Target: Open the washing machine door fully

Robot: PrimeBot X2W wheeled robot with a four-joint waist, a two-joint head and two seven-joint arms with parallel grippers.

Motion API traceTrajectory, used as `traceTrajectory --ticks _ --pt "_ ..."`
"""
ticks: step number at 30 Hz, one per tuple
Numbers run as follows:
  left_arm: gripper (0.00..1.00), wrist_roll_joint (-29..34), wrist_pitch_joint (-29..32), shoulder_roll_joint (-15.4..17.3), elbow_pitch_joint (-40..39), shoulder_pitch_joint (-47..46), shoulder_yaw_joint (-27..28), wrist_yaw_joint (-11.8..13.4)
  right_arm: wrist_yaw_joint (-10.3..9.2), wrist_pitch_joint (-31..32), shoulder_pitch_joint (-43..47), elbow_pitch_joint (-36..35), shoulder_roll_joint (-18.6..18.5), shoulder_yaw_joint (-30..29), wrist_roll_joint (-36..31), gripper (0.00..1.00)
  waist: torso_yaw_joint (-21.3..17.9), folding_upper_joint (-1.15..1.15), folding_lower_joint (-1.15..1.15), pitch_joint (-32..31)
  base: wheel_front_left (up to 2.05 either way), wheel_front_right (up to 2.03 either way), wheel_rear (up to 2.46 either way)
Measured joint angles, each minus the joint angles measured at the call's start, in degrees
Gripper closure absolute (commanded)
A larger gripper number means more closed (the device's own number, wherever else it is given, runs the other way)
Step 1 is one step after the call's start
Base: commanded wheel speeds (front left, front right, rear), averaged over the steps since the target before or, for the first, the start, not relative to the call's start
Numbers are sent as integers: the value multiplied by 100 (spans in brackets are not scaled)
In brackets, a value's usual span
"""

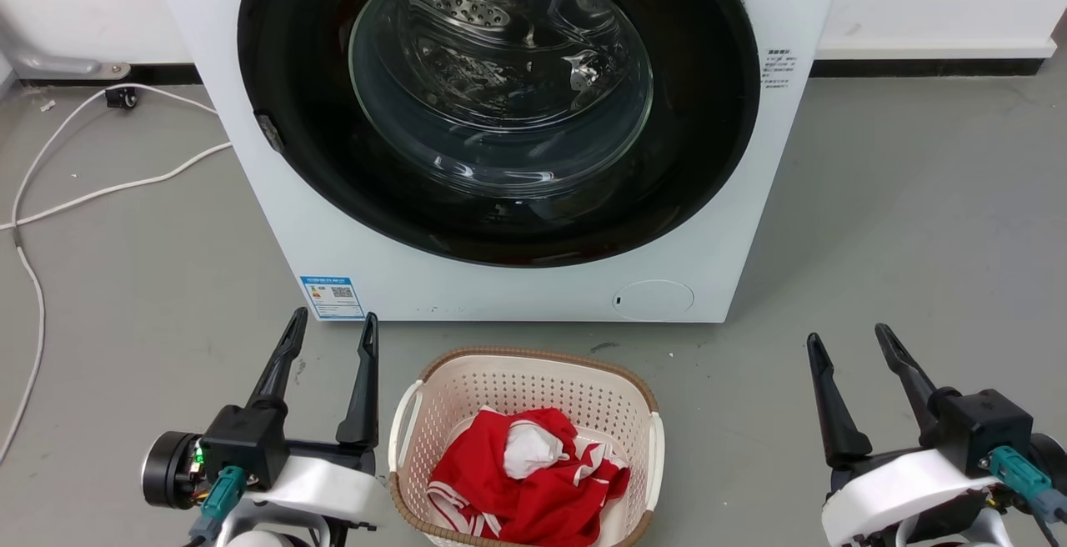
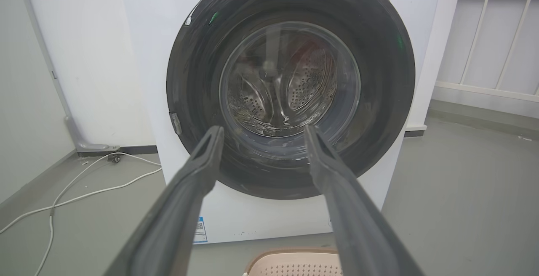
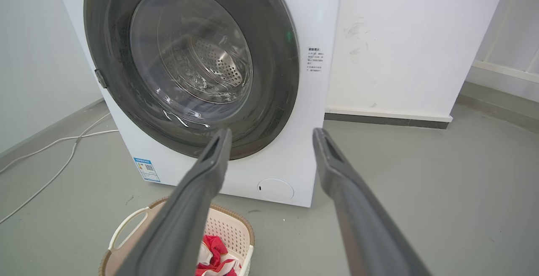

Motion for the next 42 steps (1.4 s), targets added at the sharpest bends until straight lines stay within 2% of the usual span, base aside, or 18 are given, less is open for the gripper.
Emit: traceTrajectory --ticks 7,19,20,21,22,26,28,34,40,42 --pt "0 171 -59 -33 0 25 33 -2 0 -27 36 -12 1 4 -201 0 -1 0 0 -1 0 0 0" --pt "0 156 -75 -58 57 25 103 -57 0 -96 36 33 2 -20 -101 0 1 0 0 -12 0 0 0" --pt "0 156 -74 -60 58 25 111 -57 0 -97 36 48 2 -30 -14 31 0 0 0 -14 0 0 0" --pt "0 156 -75 -62 60 25 119 -58 0 -104 39 55 2 -35 30 79 -1 0 0 -14 0 0 0" --pt "0 156 -75 -64 63 25 126 -58 0 -112 39 62 2 -36 63 100 -2 0 0 -13 0 0 0" --pt "0 155 -74 -71 68 27 145 -65 0 -181 40 111 2 -24 403 100 -16 0 0 -5 0 0 0" --pt "0 155 -74 -77 68 29 148 -67 0 -292 41 193 5 -53 1009 100 -14 0 0 -7 0 0 0" --pt "0 149 -75 -100 74 31 168 -92 0 -870 73 571 4 31 3654 100 -6 0 0 -10 0 0 0" --pt "0 148 -75 -126 37 57 204 -92 -1 -1156 -128 705 9 279 7176 100 -42 0 0 14 0 0 0" --pt "0 148 -75 -133 15 57 226 -90 -1 -1170 -277 722 11 274 8021 100 -59 0 -1 38 0 0 0"
